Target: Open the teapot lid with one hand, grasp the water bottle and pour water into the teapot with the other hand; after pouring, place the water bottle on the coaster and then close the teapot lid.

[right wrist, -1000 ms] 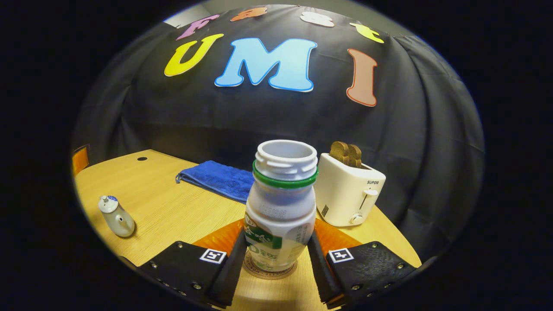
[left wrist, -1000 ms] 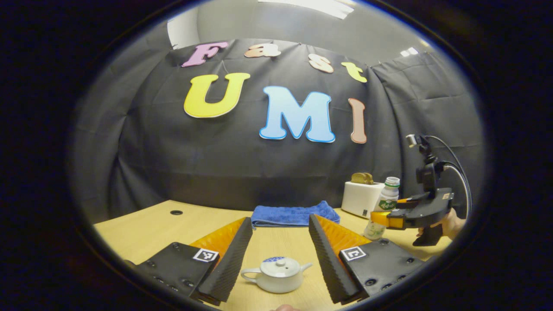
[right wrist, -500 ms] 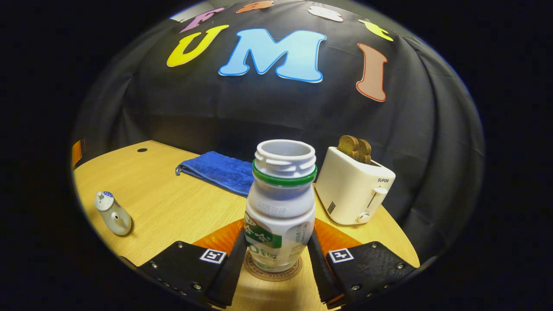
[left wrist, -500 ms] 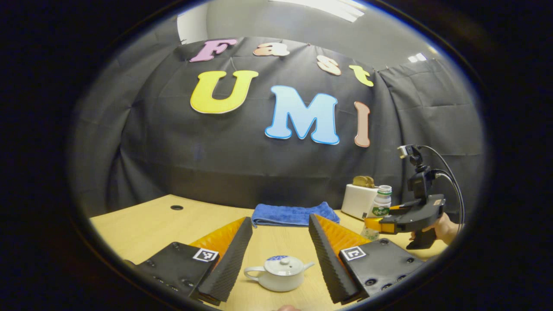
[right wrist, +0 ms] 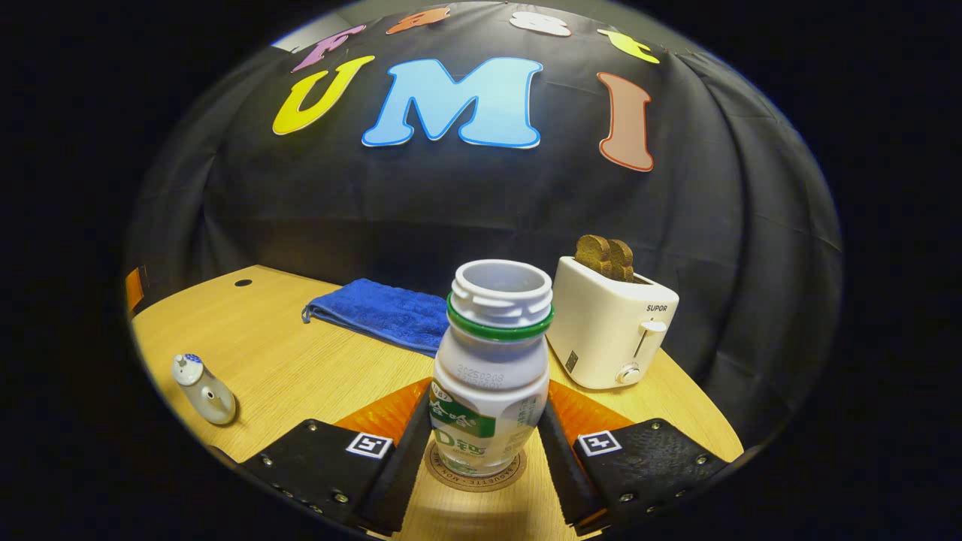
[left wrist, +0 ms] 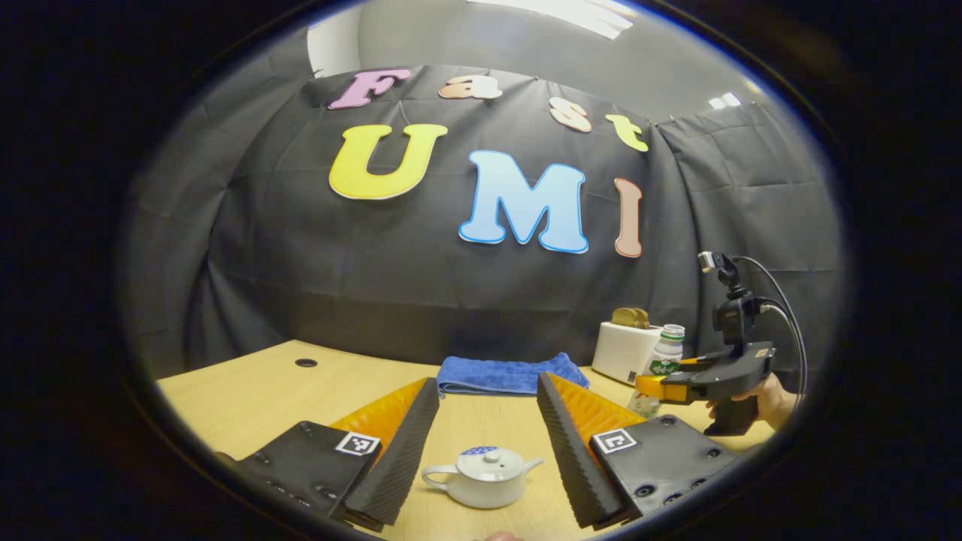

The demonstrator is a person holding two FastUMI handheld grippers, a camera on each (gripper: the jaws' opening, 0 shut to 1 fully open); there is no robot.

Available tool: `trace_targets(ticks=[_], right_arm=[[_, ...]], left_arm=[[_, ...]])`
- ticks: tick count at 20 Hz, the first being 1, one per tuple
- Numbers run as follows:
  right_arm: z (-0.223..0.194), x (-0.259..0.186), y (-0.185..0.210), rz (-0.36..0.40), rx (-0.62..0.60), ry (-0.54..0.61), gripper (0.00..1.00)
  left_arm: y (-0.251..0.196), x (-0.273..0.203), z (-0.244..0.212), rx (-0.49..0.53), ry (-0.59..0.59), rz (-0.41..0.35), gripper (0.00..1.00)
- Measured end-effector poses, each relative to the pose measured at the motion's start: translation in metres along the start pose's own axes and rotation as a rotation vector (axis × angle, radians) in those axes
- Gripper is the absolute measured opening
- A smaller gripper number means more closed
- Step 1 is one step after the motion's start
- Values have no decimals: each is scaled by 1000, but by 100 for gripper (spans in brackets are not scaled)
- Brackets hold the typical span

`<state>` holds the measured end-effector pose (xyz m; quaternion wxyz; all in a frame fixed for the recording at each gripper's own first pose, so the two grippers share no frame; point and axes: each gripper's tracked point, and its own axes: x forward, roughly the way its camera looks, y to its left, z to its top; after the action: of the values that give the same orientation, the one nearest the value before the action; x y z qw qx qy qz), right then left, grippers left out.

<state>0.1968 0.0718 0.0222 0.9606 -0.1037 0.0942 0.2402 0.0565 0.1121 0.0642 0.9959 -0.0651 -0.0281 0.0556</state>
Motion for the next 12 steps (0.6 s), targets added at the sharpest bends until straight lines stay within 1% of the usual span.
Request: trace_targets(ticks=[12], right_arm=[[23, -12, -13, -39, 5, -79, 75]], left_arm=[[-4, -3, -3, 2, 8, -2, 92]])
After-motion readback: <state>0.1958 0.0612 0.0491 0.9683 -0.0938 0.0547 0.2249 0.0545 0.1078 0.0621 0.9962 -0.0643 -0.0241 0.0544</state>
